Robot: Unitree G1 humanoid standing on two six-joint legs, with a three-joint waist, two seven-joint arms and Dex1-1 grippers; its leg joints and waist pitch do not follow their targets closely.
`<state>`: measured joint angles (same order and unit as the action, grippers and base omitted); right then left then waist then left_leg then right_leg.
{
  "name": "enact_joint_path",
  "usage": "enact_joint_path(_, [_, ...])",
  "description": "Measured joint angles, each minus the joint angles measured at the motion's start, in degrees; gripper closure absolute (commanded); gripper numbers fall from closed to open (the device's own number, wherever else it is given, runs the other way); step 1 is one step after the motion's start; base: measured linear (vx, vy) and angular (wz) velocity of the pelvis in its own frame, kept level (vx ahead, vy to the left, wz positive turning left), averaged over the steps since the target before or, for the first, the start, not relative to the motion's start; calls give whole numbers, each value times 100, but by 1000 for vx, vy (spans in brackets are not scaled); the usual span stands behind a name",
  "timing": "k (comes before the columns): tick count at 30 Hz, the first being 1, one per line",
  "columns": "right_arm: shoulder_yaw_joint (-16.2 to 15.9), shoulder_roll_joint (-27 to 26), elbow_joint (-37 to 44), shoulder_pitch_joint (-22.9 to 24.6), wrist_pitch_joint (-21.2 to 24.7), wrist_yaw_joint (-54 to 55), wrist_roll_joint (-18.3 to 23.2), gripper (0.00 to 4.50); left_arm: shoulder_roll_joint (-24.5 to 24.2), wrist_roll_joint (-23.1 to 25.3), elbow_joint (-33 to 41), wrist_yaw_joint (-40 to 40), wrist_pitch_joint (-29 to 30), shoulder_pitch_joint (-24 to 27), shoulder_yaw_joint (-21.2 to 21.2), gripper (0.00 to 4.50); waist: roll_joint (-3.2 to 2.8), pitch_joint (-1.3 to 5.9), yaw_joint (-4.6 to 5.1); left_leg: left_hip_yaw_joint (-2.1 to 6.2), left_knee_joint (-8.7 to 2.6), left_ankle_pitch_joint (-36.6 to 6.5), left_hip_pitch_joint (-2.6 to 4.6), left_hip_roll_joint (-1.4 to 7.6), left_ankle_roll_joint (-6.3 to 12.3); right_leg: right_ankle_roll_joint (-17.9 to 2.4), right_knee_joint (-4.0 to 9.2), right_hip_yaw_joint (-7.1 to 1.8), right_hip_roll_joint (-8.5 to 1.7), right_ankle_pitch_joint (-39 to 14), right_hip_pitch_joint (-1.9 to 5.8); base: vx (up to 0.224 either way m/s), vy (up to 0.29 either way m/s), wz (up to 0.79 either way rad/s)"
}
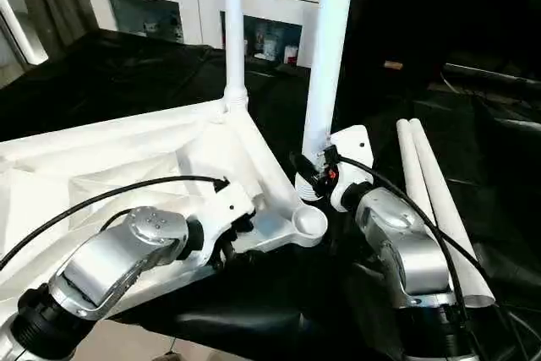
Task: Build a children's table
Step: Rotate table base
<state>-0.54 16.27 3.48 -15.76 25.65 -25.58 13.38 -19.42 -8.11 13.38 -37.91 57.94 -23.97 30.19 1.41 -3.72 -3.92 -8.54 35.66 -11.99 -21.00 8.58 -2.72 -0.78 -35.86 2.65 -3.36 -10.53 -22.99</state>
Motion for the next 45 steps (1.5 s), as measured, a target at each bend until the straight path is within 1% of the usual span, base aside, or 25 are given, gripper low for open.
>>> enact_joint_path(5, [0,2,17,0,0,3,-1,262,-40,28,-110,2,0,20,8,168,-3,1,6,0,0,0,0,0,0,0,0,0,0,0,0,0,0,0])
enact_joint_path(7, [0,2,17,0,0,3,-3,262,-48,42,-140,-9,-4,21,13,200,-4,1,10,0,0,0,0,0,0,0,0,0,0,0,0,0,0,0])
enact_joint_path(9, [-1,1,17,0,0,3,-3,262,-50,41,-174,-11,-14,20,12,205,-8,1,10,0,0,0,0,0,0,0,0,0,0,0,0,0,0,0])
enact_joint_path(10, [-1,1,17,0,0,3,-4,262,-52,40,-206,-11,-14,20,13,214,-9,0,9,0,0,0,0,0,0,0,0,0,0,0,0,0,0,0])
enact_joint_path(12, [-2,1,17,0,0,2,-4,262,-53,41,-252,-8,-25,20,15,247,-12,1,10,0,0,0,0,0,0,0,0,0,0,0,0,0,0,0])
enact_joint_path(15, [-2,1,17,0,0,2,-5,262,-48,39,-298,-9,-38,20,14,251,-15,1,10,0,0,0,0,0,0,0,0,0,0,0,0,0,0,0])
enact_joint_path(17, [-2,2,17,0,0,2,-5,262,-45,37,-312,-17,-38,20,14,282,-16,0,11,0,0,0,0,0,0,0,0,0,0,0,0,0,0,0])
enact_joint_path(20, [-2,2,17,0,-1,1,-5,262,-46,30,-312,-51,-38,20,14,294,-16,1,12,0,0,0,0,0,0,0,0,0,0,0,0,0,0,0])
enact_joint_path(22, [-2,1,17,0,-1,1,-5,262,-48,25,-312,-56,-38,20,14,316,-17,0,13,0,0,0,0,0,0,0,0,0,0,0,0,0,0,0])
enact_joint_path(23, [-2,1,17,0,-1,1,-5,262,-48,23,-312,-59,-38,20,14,316,-17,0,14,0,0,0,0,0,0,0,0,0,0,0,0,0,0,0])
enact_joint_path(26, [-2,2,17,0,-2,1,-5,262,-51,6,-313,-62,-38,20,15,346,-21,-1,20,0,0,0,0,0,0,0,0,0,0,0,0,0,0,0])
enact_joint_path(27, [-2,1,17,0,-2,0,-5,262,-51,1,-313,-67,-39,20,16,346,-23,-1,23,0,0,0,0,0,0,0,0,0,0,0,0,0,0,0])
enact_joint_path(28, [-2,1,17,0,-2,0,-5,262,-51,-1,-314,-70,-41,20,17,364,-24,-2,23,0,0,0,0,0,0,0,0,0,0,0,0,0,0,0])
enact_joint_path(31, [-2,1,17,0,-3,0,-5,262,-55,-3,-334,-123,-89,20,31,376,-27,-2,25,0,0,0,-1,0,0,1,0,0,0,0,0,0,0,0])
enact_joint_path(32, [-2,1,17,-1,-4,0,-5,262,-68,-2,-361,-150,-153,20,45,382,-27,-2,25,0,0,0,0,0,0,1,0,0,0,-1,0,0,0,0])
enact_joint_path(34, [-2,1,17,0,-10,0,-5,262,-87,-1,-420,-189,-270,20,63,415,-31,-3,25,0,0,0,0,0,0,2,1,-1,0,-1,0,0,0,0])
enact_joint_path(36, [-2,-4,17,-1,-13,2,-5,262,-86,0,-458,-219,-363,19,75,416,-34,-3,26,0,0,0,0,0,0,2,3,-1,0,-1,0,0,0,0])
enact_joint_path(37, [-2,-20,17,-1,-18,2,-5,262,-93,9,-484,-237,-449,18,82,434,-38,-1,29,-1,0,0,-1,0,0,3,3,-1,0,-2,0,0,0,0])
enact_joint_path(38, [-2,-35,17,-1,-20,4,-5,262,-113,14,-523,-255,-507,8,81,434,-42,1,33,-1,-1,0,-1,0,0,2,2,-1,0,-1,0,0,0,0])
enact_joint_path(39, [-6,-55,16,-2,-23,3,-3,262,-186,11,-573,-316,-633,0,80,444,-42,1,41,-1,-3,0,-3,0,0,2,0,-1,0,-1,0,0,0,0])
enact_joint_path(40, [-7,-69,13,-5,-26,2,-4,262,-300,21,-614,-388,-805,-3,84,444,-40,0,46,-2,-8,1,-6,1,-1,5,0,-1,1,-3,1,0,0,0])
enact_joint_path(42, [-45,-107,-11,-31,-85,-5,-5,262,-672,94,-787,-623,-1359,-18,75,450,-39,-1,64,-3,-19,2,-1,5,-5,31,-2,0,6,-19,-2,0,0,0])
enact_joint_path(43, [-99,-123,-49,-64,-125,-19,-7,262,-962,126,-934,-848,-1773,-14,8,450,-39,-1,77,-2,-25,3,1,10,-6,30,-3,4,10,-18,-5,0,0,0])
enact_joint_path(45, [-145,-193,-169,-135,-160,-59,-7,262,-1357,130,-1130,-1195,-2292,54,-171,450,-37,-2,86,-2,-30,8,0,18,-15,28,-3,13,12,-17,-10,0,0,0])
